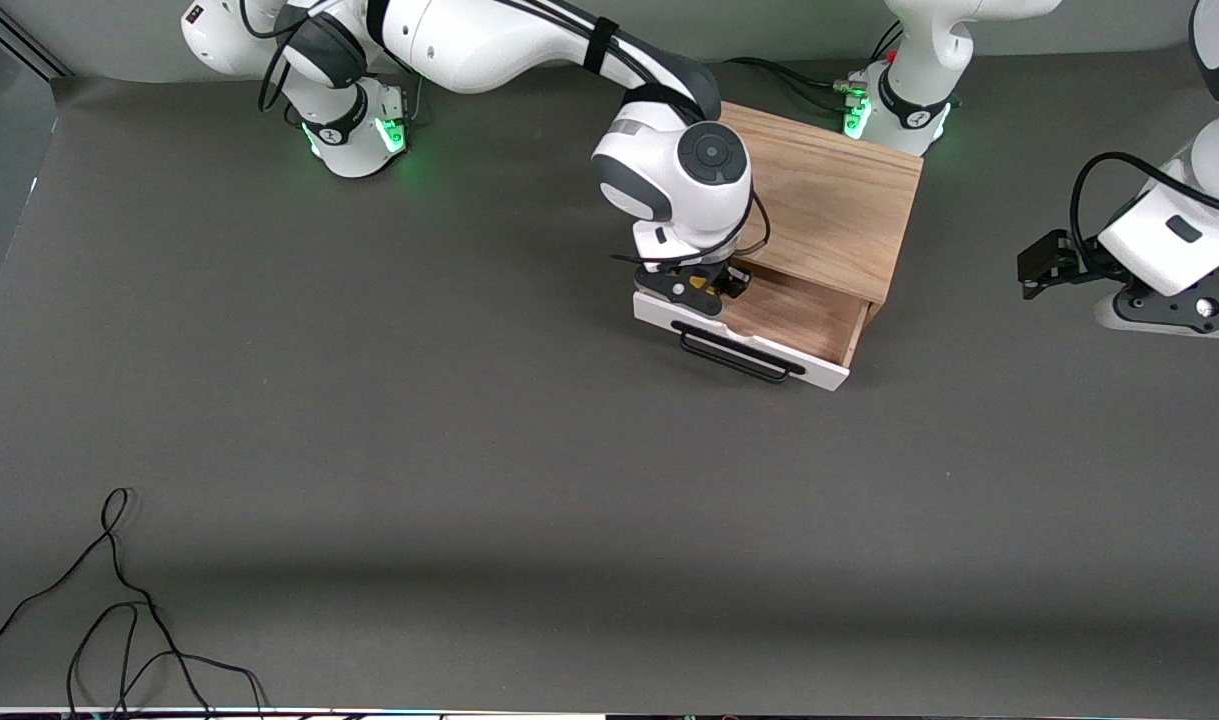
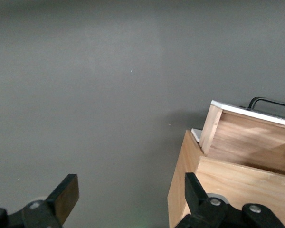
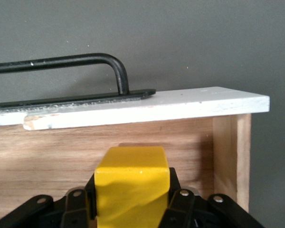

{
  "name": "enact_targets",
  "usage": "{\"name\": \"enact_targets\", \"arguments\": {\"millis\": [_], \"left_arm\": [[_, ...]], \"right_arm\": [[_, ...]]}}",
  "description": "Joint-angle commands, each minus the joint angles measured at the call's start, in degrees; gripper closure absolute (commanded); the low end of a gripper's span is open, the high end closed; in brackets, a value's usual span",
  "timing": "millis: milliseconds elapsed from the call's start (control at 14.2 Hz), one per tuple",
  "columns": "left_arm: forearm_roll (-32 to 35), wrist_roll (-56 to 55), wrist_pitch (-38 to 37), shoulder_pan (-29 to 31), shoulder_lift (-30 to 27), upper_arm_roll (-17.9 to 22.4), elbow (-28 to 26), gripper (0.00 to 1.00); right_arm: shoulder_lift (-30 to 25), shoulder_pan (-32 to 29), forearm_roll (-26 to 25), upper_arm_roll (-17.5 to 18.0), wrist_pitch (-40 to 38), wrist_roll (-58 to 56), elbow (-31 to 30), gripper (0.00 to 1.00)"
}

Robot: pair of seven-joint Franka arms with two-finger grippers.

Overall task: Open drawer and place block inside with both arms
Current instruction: 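Lower the cube into the drawer and open the right gripper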

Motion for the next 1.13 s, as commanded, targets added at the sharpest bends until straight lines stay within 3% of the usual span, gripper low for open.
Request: {"name": "enact_targets", "arguments": {"millis": [0,353,565,707,919,1060], "left_arm": [[3.6,0.7,-1.6,-1.5,-0.3,0.1,0.1,0.01],[2.7,0.5,-0.9,-1.7,-0.5,-0.3,0.2,0.01],[-0.4,-5.1,-1.5,-1.7,-0.5,-0.6,0.1,0.01],[-0.6,-5.4,-1.5,-1.7,-0.5,-0.7,0.1,0.01],[-0.6,-5.2,-1.6,-1.6,-0.5,-0.6,0.1,0.01],[-0.6,-5.2,-1.6,-1.7,-0.5,-0.7,0.1,0.01]], "right_arm": [[1.2,1.4,-3.6,-0.4,0.1,1.7,2.2,0.0],[0.2,1.2,-3.6,-0.3,-0.9,1.5,3.3,0.0],[-4.3,0.2,-3.4,-0.5,-5.3,0.7,3.8,0.0],[-8.1,-3.7,-3.2,-0.2,-6.0,-0.3,3.6,0.0],[-14.0,-10.2,-2.6,-0.3,-6.2,-10.5,1.2,0.0],[-19.3,-17.5,3.8,-0.7,-5.6,-17.2,-3.0,0.0]]}}
